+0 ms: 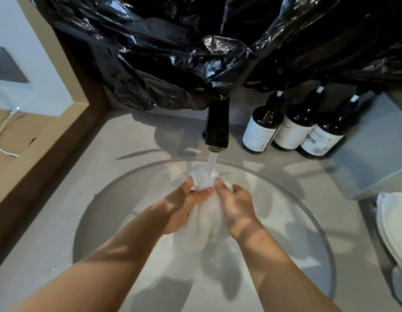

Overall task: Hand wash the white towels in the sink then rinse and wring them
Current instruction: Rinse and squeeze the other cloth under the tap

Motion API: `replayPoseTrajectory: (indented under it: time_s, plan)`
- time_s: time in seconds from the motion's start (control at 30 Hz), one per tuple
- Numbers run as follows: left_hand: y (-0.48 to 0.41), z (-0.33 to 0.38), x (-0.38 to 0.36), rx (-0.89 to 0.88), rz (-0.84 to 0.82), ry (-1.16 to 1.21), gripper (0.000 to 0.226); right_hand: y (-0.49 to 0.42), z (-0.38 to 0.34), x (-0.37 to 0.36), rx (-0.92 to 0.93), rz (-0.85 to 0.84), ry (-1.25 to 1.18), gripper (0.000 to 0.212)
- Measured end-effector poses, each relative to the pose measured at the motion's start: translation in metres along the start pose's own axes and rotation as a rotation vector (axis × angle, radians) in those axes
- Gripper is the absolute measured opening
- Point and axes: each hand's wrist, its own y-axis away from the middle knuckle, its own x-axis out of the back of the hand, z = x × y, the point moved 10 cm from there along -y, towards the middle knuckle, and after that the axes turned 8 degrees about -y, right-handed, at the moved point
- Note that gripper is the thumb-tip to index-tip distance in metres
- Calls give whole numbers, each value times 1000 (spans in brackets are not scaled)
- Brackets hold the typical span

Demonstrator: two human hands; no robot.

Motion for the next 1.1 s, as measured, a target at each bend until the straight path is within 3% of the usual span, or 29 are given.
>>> replayPoseTrajectory:
  time_s: [0.07, 0.13, 0.23, 0.33, 0.53, 0.63, 0.7, 0.77, 0.87, 1.0, 1.07, 1.1]
  plan:
    - [-2, 3, 2, -29, 31, 27, 26, -2, -9, -6, 34, -28, -80, 20]
    - [-10, 2, 19, -5, 221, 58, 33, 2, -10, -20, 86, -69, -84, 20]
    - [-7, 2, 31, 67, 439, 66, 40, 15, 3, -41, 192, -108, 154, 47]
    - [-4, -1, 28, 87, 461, 60, 52, 19, -1, -42, 276, -54, 287, 29]
    - [-13, 3, 14, 32, 376, 40, 31, 19, -16, -35, 297, -2, 173, 30]
    - [-11, 0, 15, 65, 328, 35, 28, -1, 1, -28, 80, 46, -38, 35]
    - [-4, -2, 6, 70, 204, 105, 31, -8, 10, -22, -94, 41, -200, 40]
    - [5, -8, -2, 87, 27, 133, 37, -6, 6, -17, -136, 2, -249, 28]
    - [14, -4, -2, 28, -116, 234, 22, 2, 1, -6, -175, -54, -333, 8]
    - [10, -2, 7, -34, -97, 329, 48, 17, 14, -10, -324, -178, -503, 21]
    - [10, 4, -3, -78, -158, 238, 60, 18, 18, -6, -307, -160, -421, 23]
    - [11, 7, -5, -101, -165, 174, 52, 17, 17, -3, -258, -130, -350, 28]
